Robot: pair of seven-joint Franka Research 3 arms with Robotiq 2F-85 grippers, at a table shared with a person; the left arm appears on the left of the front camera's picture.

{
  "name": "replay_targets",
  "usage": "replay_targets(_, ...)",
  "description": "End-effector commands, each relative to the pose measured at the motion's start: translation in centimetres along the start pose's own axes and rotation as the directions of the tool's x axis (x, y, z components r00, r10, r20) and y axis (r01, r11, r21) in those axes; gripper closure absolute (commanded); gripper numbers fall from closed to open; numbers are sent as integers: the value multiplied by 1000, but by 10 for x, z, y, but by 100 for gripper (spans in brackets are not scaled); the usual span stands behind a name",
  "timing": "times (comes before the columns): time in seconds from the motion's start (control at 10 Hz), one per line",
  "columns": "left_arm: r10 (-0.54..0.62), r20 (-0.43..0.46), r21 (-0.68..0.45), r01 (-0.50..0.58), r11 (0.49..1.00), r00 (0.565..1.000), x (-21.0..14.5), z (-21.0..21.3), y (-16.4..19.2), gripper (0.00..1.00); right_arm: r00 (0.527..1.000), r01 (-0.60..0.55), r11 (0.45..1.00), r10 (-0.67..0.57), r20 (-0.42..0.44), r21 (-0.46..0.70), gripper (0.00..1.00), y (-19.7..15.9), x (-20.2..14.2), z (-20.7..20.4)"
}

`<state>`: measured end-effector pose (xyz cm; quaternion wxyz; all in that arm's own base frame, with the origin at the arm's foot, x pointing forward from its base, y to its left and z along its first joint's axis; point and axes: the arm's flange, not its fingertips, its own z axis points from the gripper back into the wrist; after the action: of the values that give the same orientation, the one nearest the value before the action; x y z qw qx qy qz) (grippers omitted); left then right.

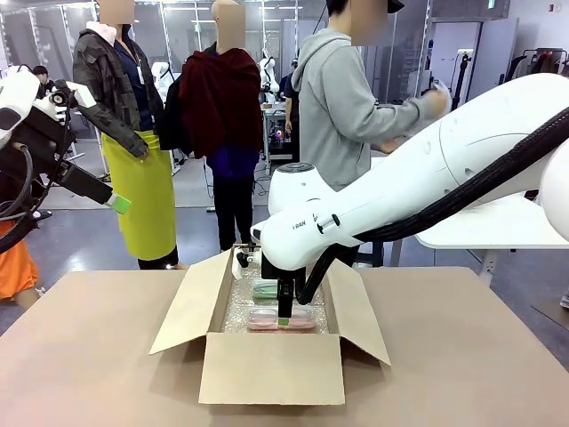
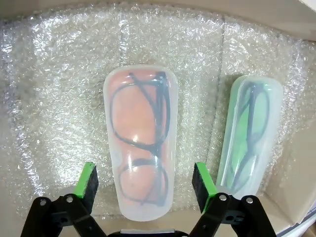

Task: Pack the glasses set securely to prepare it for shipping.
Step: Position the Package Box on the left side of the table.

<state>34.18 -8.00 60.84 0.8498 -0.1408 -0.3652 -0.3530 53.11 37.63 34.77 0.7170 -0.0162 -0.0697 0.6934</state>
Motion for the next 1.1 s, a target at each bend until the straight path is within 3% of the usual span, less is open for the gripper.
replay_targets(0.0,1,11,-17,-1,1000,1000,0,2,1,0,999,48,999,-48,8,-17,0,5,-11,30)
replay_targets(0.3,1,11,-17,-1,1000,1000,0,2,1,0,985,165,986,-163,64,-37,0,17,-47,82)
replay_targets(0.5,1,11,-17,-1,1000,1000,0,2,1,0,948,289,957,-281,151,-32,0,17,-78,102)
replay_targets(0.6,1,11,-17,-1,1000,1000,0,2,1,0,910,362,932,-348,224,-26,0,20,-98,114)
replay_targets(0.8,1,11,-17,-1,1000,1000,0,2,1,0,836,500,866,-475,274,-25,0,34,-143,135)
replay_targets(1.0,1,11,-17,-1,1000,1000,0,2,1,0,714,645,764,-604,354,3,0,59,-192,157)
